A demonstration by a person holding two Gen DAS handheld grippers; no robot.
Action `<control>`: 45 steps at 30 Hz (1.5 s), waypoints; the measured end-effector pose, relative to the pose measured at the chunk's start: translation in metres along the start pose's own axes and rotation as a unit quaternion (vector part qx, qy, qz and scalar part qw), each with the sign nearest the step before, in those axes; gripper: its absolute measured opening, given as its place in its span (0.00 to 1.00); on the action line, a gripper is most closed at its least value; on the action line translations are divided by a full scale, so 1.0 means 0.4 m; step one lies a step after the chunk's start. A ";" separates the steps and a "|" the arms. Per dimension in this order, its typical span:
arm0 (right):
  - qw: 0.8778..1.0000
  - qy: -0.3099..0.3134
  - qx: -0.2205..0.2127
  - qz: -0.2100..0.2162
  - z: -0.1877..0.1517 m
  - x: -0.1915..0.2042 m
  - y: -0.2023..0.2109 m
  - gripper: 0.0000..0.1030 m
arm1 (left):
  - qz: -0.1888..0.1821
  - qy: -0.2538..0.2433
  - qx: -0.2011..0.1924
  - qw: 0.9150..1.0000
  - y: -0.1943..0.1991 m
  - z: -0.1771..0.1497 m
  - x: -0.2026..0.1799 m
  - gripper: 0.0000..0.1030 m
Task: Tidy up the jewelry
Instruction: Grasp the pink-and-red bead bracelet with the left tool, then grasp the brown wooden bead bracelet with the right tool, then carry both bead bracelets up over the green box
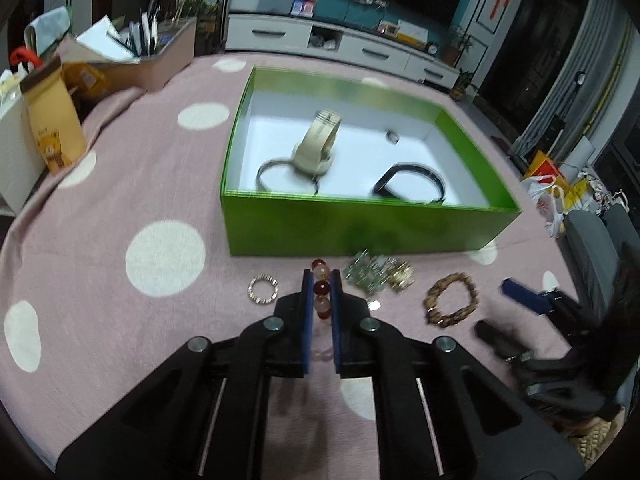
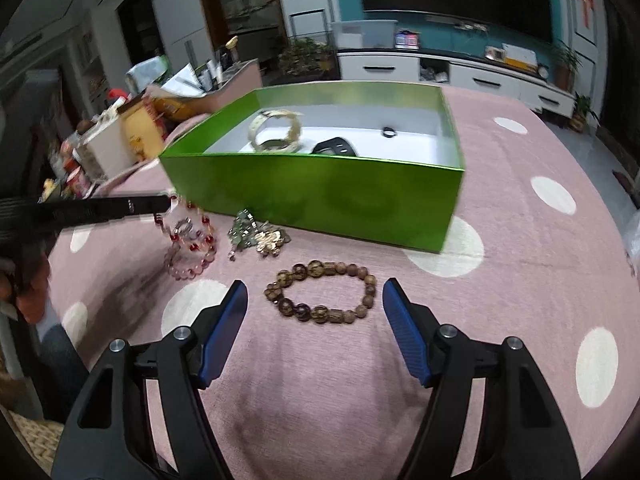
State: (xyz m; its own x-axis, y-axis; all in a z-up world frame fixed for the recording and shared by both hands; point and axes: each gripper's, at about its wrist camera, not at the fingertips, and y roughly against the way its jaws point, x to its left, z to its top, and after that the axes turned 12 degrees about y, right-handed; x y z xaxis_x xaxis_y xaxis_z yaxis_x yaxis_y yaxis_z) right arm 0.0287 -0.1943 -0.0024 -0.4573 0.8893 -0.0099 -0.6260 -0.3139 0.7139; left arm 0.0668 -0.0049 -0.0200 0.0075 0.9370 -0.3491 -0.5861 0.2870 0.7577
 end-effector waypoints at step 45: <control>0.988 -0.045 -0.098 0.115 0.113 -0.067 0.093 0.10 | -0.025 0.001 -0.049 0.999 0.153 0.053 0.001 0.07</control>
State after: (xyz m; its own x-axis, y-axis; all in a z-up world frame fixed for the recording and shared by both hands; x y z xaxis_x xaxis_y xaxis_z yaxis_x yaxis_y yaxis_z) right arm 0.0463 -0.2147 0.0560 -0.5484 0.8107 0.2049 -0.6266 -0.5607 0.5414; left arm 0.0483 0.0172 0.0381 0.0369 0.9218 -0.3860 -0.6612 0.3121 0.6822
